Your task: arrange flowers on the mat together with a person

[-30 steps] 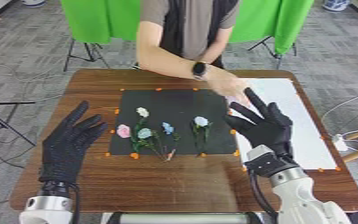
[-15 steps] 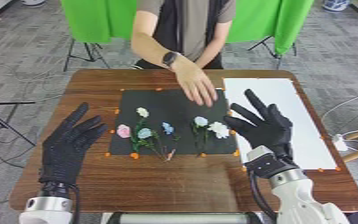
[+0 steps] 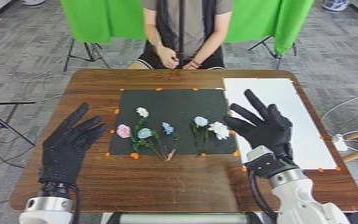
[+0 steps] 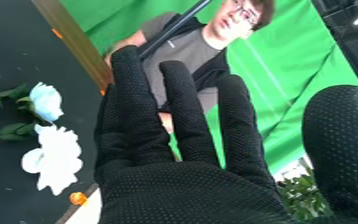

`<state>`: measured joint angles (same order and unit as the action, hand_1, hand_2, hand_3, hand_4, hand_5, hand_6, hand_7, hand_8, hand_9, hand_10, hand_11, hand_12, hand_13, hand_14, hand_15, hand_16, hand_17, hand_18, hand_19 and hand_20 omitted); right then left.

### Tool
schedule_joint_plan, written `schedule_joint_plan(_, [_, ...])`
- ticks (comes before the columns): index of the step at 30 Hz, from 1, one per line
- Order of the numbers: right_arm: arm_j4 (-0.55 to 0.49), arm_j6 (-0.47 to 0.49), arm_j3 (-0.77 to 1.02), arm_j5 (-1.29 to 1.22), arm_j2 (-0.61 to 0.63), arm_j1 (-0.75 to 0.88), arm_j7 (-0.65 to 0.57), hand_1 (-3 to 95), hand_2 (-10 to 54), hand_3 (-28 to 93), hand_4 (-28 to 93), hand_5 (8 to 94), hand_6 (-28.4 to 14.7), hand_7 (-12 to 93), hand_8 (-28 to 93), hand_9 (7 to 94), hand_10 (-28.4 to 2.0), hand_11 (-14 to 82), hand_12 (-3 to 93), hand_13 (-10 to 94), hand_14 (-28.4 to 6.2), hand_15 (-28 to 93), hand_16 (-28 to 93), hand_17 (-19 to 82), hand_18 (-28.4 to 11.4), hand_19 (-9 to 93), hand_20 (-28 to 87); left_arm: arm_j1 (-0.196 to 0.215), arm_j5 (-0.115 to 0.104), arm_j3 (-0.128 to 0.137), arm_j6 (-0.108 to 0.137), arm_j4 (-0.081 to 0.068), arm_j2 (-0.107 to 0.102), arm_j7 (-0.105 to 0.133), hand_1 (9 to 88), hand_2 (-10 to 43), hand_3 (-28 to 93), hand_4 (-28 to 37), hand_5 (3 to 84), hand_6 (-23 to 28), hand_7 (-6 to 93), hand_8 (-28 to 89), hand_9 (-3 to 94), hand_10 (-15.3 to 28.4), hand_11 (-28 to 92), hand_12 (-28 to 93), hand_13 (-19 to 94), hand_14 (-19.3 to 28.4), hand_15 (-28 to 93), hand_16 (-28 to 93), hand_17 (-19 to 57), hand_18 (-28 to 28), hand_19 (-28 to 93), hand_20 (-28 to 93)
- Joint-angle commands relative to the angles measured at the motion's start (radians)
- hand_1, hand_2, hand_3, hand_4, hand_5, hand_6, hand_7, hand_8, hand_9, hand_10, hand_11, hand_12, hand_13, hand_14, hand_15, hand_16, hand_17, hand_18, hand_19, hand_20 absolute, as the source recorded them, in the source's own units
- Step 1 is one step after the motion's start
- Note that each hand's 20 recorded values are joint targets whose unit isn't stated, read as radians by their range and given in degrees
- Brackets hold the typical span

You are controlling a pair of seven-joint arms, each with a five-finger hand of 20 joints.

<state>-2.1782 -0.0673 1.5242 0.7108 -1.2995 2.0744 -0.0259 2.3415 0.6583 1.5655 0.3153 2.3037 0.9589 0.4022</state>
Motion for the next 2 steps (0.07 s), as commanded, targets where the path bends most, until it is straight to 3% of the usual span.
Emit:
schedule_joint_plan(1, [-0.010,0.004,0.003,-0.003,-0.012,0.016,-0.007,13.4,10.4,84,-28,39.1,2.3,11,-12,48.7,-16.5,10.0,11.5,41,-21.8,38,10,3,-19.6,46,18,0.020,-0.005,-0.005,0.008,0.002,0.005,-0.003,21.2,8.1,77,-28.3,34.9,8.3,10.7,-9,36.6,21.7,25,11,28,28.4,52,-11,-5.9,26.0,66,-5])
schedule_joint_plan(2, [-0.010,0.008,0.005,-0.005,-0.014,0.017,-0.010,13.4,10.4,84,-28,39.1,2.3,11,-12,48.7,-16.5,10.0,11.5,41,-21.8,38,10,3,-19.6,46,18,0.017,-0.003,-0.004,0.010,0.003,0.009,-0.011,21.3,8.2,77,-28.3,34.9,8.3,10.7,-9,36.6,21.6,25,11,28,28.4,52,-11,-5.9,26.0,66,-5])
